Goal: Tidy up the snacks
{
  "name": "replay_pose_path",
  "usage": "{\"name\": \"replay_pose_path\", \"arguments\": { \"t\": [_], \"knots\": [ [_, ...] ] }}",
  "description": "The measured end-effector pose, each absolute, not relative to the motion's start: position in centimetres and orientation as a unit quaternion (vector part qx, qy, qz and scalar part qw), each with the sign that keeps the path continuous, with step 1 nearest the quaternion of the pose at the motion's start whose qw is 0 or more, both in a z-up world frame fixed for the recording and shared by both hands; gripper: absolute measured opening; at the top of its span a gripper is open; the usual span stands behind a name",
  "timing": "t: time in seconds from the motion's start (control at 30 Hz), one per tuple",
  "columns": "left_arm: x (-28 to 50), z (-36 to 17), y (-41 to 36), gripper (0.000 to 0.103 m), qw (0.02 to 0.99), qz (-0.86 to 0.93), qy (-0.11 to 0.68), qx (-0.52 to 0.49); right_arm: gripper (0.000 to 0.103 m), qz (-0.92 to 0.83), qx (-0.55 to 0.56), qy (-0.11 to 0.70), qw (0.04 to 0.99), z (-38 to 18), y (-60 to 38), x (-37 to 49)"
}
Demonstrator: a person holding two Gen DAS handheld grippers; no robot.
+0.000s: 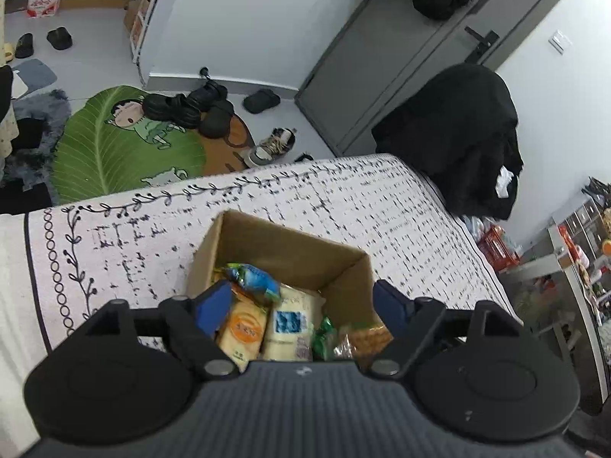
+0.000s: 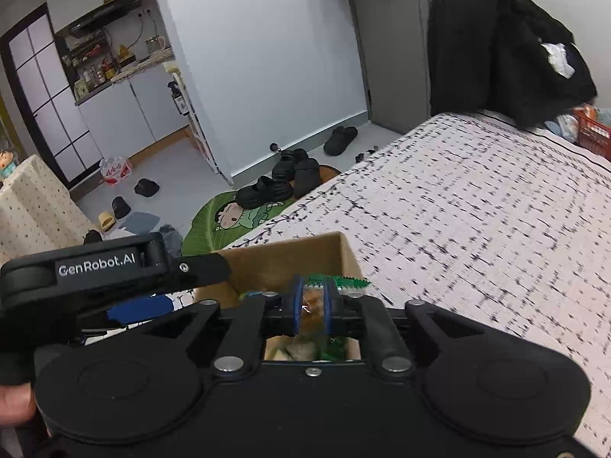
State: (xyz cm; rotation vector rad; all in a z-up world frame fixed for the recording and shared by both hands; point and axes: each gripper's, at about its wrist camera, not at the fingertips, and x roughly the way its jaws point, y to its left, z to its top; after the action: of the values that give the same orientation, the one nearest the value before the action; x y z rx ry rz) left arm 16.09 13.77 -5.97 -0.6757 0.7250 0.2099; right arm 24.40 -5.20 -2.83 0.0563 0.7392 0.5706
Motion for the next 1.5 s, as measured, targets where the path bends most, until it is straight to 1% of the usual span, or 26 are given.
{"name": "replay_pose_path", "arguments": {
  "t": [0.2, 0.33, 0.4, 0.43, 0.47, 0.53, 0.63, 0.7, 0.77, 0.87, 1.0, 1.07, 1.17, 1.5],
  "knots": [
    [15.5, -5.1, 13.2, 0.084, 0.877, 0.101, 0.351, -0.313, 0.013, 0.310, 0.051, 0.361, 0.878, -2.0, -5.2, 25.1],
    [14.8, -4.3, 12.9, 0.089, 0.879, 0.104, 0.354, -0.302, 0.015, 0.310, 0.053, 0.355, 0.881, -1.1, -5.4, 24.1],
    [14.5, -3.8, 12.7, 0.091, 0.880, 0.105, 0.357, -0.295, 0.023, 0.304, 0.053, 0.358, 0.881, -0.9, -5.9, 23.6],
    [14.4, -3.6, 12.6, 0.092, 0.881, 0.102, 0.359, -0.289, 0.034, 0.300, 0.052, 0.358, 0.882, -0.8, -6.2, 23.6],
    [14.2, -3.4, 12.4, 0.092, 0.883, 0.100, 0.361, -0.283, 0.046, 0.296, 0.051, 0.356, 0.885, -0.7, -6.5, 23.3],
    [13.9, -3.1, 12.1, 0.093, 0.884, 0.095, 0.361, -0.281, 0.055, 0.285, 0.050, 0.347, 0.892, -0.3, -7.5, 22.7],
    [13.5, -2.9, 11.3, 0.094, 0.884, 0.087, 0.374, -0.267, 0.060, 0.279, 0.056, 0.347, 0.894, 0.2, -9.0, 22.2],
    [13.1, -2.7, 10.6, 0.096, 0.886, 0.081, 0.379, -0.257, 0.066, 0.268, 0.054, 0.347, 0.897, 0.5, -10.0, 21.8],
    [12.7, -2.4, 9.9, 0.098, 0.887, 0.071, 0.382, -0.250, 0.077, 0.257, 0.052, 0.348, 0.900, 0.8, -11.0, 21.3],
    [12.2, -1.8, 8.7, 0.103, 0.889, 0.056, 0.388, -0.235, 0.083, 0.246, 0.057, 0.342, 0.905, 1.5, -12.7, 20.3],
    [11.3, -0.5, 6.6, 0.103, 0.895, 0.029, 0.399, -0.197, 0.091, 0.232, 0.056, 0.335, 0.911, 2.4, -14.6, 18.8],
    [10.7, 0.2, 5.6, 0.103, 0.899, 0.021, 0.398, -0.181, 0.099, 0.225, 0.056, 0.329, 0.916, 2.8, -15.4, 18.0],
    [9.5, 1.3, 4.3, 0.103, 0.906, 0.011, 0.392, -0.159, 0.103, 0.216, 0.055, 0.318, 0.921, 3.7, -16.4, 16.7],
    [5.0, 4.9, 1.5, 0.103, 0.924, -0.009, 0.366, -0.109, 0.103, 0.207, 0.055, 0.314, 0.925, 5.6, -18.7, 12.7]
  ]
}}
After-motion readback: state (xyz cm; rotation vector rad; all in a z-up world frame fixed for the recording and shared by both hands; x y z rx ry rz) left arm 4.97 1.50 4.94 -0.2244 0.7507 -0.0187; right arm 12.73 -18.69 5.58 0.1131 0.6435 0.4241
